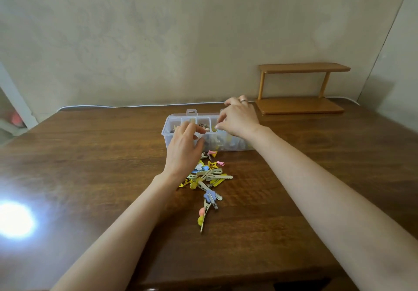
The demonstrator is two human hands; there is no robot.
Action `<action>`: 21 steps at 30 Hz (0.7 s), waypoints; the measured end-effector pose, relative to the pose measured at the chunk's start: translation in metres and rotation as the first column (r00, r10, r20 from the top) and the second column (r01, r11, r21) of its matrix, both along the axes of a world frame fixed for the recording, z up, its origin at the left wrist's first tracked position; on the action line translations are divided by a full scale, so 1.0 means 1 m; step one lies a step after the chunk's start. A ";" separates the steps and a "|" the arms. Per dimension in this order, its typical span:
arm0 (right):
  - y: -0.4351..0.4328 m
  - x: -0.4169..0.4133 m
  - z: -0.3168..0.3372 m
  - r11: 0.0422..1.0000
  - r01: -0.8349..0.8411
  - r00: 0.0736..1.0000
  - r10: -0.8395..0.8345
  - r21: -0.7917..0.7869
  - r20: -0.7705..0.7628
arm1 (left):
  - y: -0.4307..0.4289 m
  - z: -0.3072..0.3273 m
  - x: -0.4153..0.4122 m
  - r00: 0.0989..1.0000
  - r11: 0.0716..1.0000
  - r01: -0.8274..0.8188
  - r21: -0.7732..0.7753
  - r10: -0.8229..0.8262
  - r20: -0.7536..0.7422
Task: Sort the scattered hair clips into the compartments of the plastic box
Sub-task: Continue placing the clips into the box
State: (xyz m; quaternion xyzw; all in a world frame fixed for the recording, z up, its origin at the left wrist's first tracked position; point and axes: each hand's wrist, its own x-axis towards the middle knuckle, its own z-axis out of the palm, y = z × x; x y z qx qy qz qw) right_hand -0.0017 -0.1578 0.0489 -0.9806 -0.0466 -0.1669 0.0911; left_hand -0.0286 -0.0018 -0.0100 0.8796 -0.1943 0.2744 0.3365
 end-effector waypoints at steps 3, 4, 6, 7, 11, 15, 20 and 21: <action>0.012 0.017 0.005 0.991 0.061 0.966 -0.088 -0.117 -0.242 | 0.002 -0.003 -0.002 1.000 1.000 0.007 -0.020 -0.007 0.000; 0.014 0.020 0.007 0.989 0.070 0.951 -0.106 -0.133 -0.290 | 0.003 -0.003 -0.003 1.000 1.000 0.012 -0.026 -0.012 -0.005; 0.016 0.024 0.010 0.983 0.069 0.930 -0.125 -0.168 -0.347 | 0.004 -0.004 -0.003 1.000 0.999 0.017 -0.033 -0.018 -0.018; 0.017 0.025 0.010 0.982 0.067 0.924 -0.128 -0.177 -0.360 | 0.004 -0.005 -0.003 1.000 0.999 0.019 -0.033 -0.020 -0.024; 0.012 0.033 0.005 0.986 0.062 0.923 -0.115 -0.153 -0.367 | 0.006 -0.005 -0.004 0.999 0.999 0.037 -0.037 -0.038 -0.035; 0.005 0.034 -0.001 0.994 0.057 0.951 -0.081 -0.088 -0.299 | 0.006 -0.005 -0.004 0.998 0.998 0.047 -0.045 -0.048 -0.030; 0.003 0.029 -0.008 0.997 0.054 0.989 -0.062 -0.063 -0.137 | 0.005 -0.005 -0.005 0.998 0.997 0.053 -0.056 -0.055 -0.023; 0.003 0.029 -0.007 0.996 0.056 0.990 -0.064 -0.069 -0.123 | 0.005 -0.005 -0.005 0.998 0.997 0.054 -0.058 -0.056 -0.021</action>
